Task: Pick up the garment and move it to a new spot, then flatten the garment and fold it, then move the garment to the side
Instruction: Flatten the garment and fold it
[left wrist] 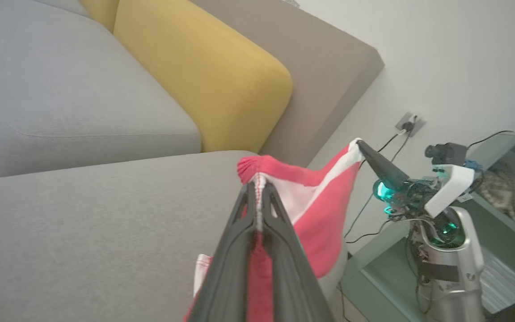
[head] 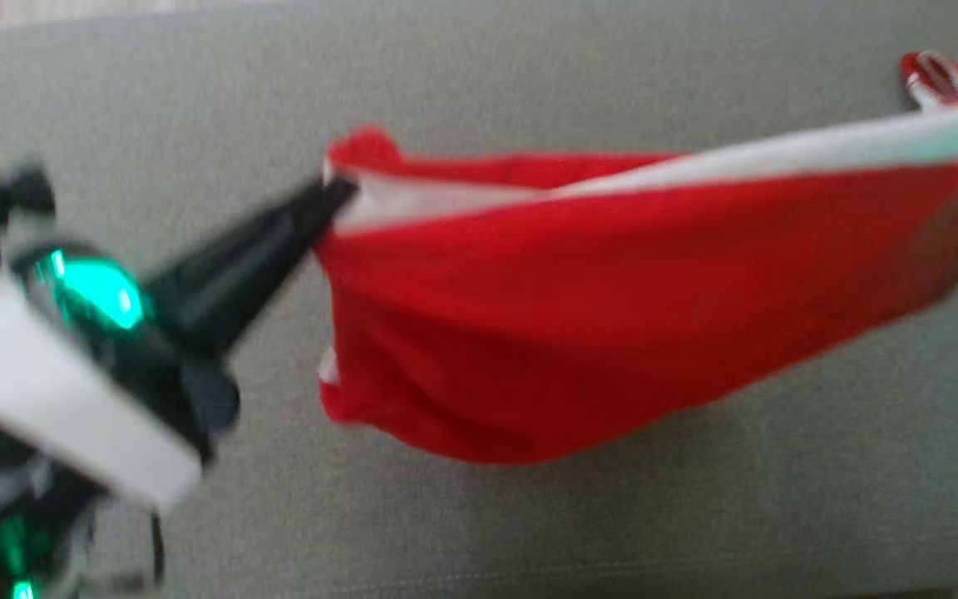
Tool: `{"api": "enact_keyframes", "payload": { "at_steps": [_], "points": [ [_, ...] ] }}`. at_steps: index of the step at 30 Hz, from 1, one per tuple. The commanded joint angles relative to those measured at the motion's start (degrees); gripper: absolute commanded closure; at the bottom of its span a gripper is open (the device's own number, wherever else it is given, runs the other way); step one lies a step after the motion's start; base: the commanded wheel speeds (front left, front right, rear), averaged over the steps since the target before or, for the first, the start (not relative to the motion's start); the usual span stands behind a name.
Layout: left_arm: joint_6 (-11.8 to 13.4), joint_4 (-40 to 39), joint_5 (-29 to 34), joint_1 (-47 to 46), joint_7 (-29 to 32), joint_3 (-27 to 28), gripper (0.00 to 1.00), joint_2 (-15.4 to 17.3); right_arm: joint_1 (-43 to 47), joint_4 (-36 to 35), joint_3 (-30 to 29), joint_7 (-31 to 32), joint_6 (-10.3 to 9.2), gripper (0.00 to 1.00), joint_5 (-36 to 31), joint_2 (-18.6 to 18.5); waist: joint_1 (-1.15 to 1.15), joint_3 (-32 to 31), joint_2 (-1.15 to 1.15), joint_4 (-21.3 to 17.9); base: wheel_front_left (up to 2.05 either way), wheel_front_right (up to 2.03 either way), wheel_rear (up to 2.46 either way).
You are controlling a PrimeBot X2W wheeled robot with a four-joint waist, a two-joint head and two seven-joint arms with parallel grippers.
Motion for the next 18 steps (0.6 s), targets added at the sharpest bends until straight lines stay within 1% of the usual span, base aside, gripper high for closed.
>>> {"api": "enact_keyframes", "payload": {
  "at_steps": [1, 4, 6, 9, 11, 13, 16, 18],
  "points": [
    [-0.1, 0.2, 1.1, -5.1, 0.9, 2.3, 1.00, 2.2, -5.4, -0.8, 1.9, 0.9, -0.04, 1.00, -1.0, -0.2, 0.00, 2.4, 0.00, 0.5, 0.00, 0.00, 0.00],
    [-0.8, 7.1, 3.0, -14.1, 1.9, 1.4, 1.00, 3.1, -13.9, 4.8, 3.6, 2.2, -0.04, 1.00, -4.4, 0.2, 0.00, 5.4, 0.00, 1.2, 0.00, 0.00, 0.00],
    [-0.9, 13.1, 4.3, -21.2, 1.9, 0.3, 1.00, 2.5, -20.5, 9.5, 5.4, 2.7, -0.04, 1.00, -8.0, 0.5, 0.00, 7.6, 0.00, 1.9, 0.00, 0.00, 0.00],
    [-1.7, 23.3, 8.3, -32.7, 0.0, -1.5, 1.00, 1.3, -32.0, 17.9, 6.6, 2.0, -0.04, 1.00, -13.1, 1.3, 0.00, 11.2, 0.00, 3.1, 0.00, 0.00, 0.00],
    [-2.1, 31.0, 10.8, -39.9, -2.8, -2.3, 1.00, -0.5, -39.7, 24.2, 6.8, 0.0, -0.04, 1.00, -16.5, 1.6, 0.00, 12.8, 0.00, 3.7, 0.00, 0.00, 0.00],
    [-2.8, 38.1, 13.9, -46.2, -6.7, -3.1, 1.00, -2.0, -46.8, 30.3, 6.6, -3.4, -0.04, 1.00, -18.9, 1.9, 0.00, 13.9, 0.00, 4.0, 0.00, 0.00, 0.00],
    [-3.6, 46.9, 18.0, -55.6, -13.6, -3.4, 1.00, -3.9, -57.3, 38.2, 6.2, -9.4, -0.04, 1.00, -20.9, 2.0, 0.00, 17.0, 0.00, 4.3, 0.00, 0.00, 0.00],
    [-4.8, 52.1, 20.2, -60.5, -19.2, -3.6, 1.00, -5.1, -62.9, 43.3, 6.3, -13.9, -0.04, 1.00, -20.8, 2.0, 0.00, 18.7, 0.00, 4.4, 0.00, 0.00, 0.00]
  ]
}}
